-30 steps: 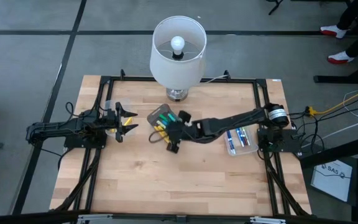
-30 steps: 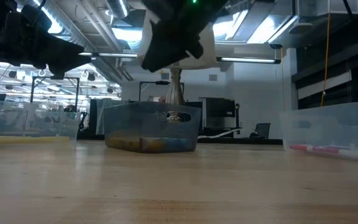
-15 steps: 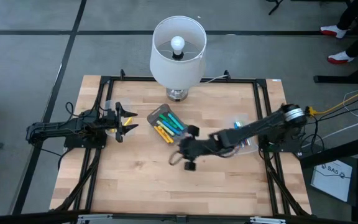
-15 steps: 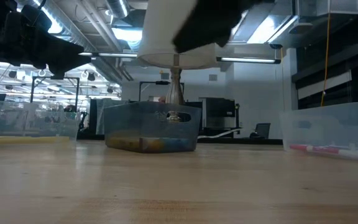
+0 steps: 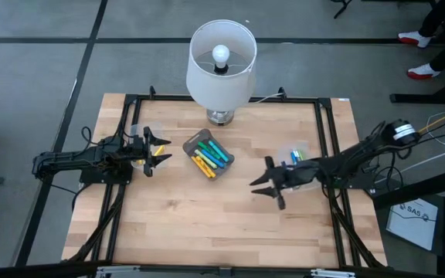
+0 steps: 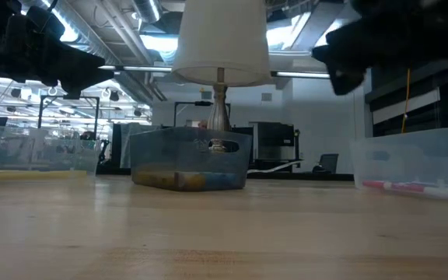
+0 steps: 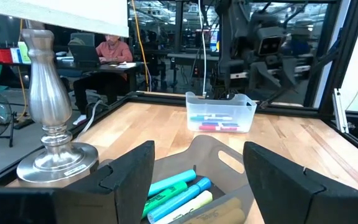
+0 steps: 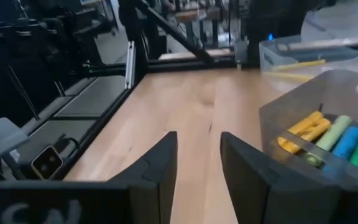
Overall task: Pick & Place Markers
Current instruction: Return to Home Position
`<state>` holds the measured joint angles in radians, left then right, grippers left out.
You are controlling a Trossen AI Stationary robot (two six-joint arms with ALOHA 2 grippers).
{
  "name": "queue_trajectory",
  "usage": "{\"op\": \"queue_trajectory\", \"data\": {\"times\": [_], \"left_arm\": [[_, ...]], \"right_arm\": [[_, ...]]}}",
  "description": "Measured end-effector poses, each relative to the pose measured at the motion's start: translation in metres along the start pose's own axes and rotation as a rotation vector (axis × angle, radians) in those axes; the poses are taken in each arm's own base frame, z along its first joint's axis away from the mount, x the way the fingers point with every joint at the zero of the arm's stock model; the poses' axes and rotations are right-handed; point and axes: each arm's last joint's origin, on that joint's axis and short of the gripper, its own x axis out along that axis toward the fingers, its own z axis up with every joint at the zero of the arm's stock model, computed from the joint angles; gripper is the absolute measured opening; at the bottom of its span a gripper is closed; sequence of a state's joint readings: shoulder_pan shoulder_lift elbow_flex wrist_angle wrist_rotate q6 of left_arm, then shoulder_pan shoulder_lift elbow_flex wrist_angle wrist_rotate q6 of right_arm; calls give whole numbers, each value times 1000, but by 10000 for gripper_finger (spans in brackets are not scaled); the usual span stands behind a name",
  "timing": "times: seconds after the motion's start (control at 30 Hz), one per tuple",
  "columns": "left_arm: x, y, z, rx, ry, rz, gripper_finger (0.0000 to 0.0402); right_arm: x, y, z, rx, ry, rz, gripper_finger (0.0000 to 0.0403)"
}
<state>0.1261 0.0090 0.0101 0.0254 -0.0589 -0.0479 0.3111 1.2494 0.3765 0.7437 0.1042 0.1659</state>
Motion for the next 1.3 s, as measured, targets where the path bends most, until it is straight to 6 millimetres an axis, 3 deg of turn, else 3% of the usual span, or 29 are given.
{"op": "queue_trajectory", "data": {"times": [0.17,0.53,1.3], "left_arm": [[0,0,0,0,0,0,240],[0,0,0,0,0,0,240],[0,0,0,0,0,0,240]], "right_arm": [[-32,-7,-20,-47,-72,9,122],[-79,-19,-34,-122,-212,-7,122],[-131,-31,-32,-232,-208,-85,122]]}}
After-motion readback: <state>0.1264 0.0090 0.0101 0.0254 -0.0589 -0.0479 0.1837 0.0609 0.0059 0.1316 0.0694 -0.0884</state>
